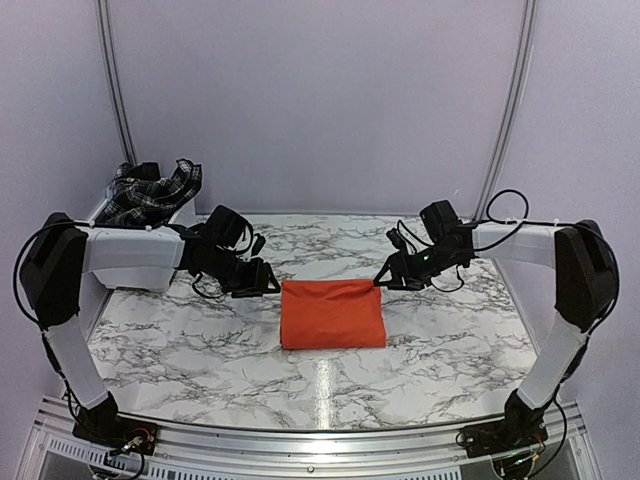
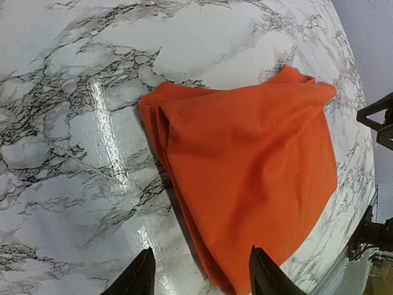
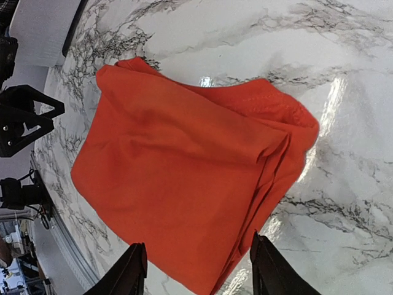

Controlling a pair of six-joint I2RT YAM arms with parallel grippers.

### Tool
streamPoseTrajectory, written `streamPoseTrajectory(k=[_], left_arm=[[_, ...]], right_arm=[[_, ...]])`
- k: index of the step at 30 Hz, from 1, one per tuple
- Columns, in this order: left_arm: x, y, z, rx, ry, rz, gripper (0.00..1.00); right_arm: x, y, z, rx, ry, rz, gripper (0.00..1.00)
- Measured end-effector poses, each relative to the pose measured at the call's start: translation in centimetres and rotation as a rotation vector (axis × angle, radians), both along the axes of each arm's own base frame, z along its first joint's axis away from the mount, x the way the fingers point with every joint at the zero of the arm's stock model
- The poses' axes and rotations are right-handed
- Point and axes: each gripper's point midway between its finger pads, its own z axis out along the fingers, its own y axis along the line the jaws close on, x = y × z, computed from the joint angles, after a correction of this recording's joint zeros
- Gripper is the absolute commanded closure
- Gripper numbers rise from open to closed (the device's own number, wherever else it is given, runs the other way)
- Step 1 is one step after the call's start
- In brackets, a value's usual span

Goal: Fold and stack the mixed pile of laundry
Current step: Fold the 2/3-rectangle-folded T-shirt at the center of the board, then smooth out the square-folded T-shirt at the center of the board.

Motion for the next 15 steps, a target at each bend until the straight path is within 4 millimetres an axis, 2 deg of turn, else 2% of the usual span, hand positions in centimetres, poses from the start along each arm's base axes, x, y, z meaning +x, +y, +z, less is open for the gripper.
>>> streamPoseTrajectory(k=[4,7,15], left_arm=[[0.8,-0.3,-1.4,0.013,0.025,0.01,0.43],[2.2,-1.0,-1.8,0.011,0.025,0.018,0.44],[6.1,-2.3,-1.8,-0.011,0.008,0.055,0.51]], right_arm=[[2.1,0.4,-1.3,-0.055,-0.044,0.028,0.45],[3.7,0.5,-1.8,-0.091,-0.081,0.04,0.45],[5.4,1.3,-3.8,-0.134,-0.097,0.079,0.49]])
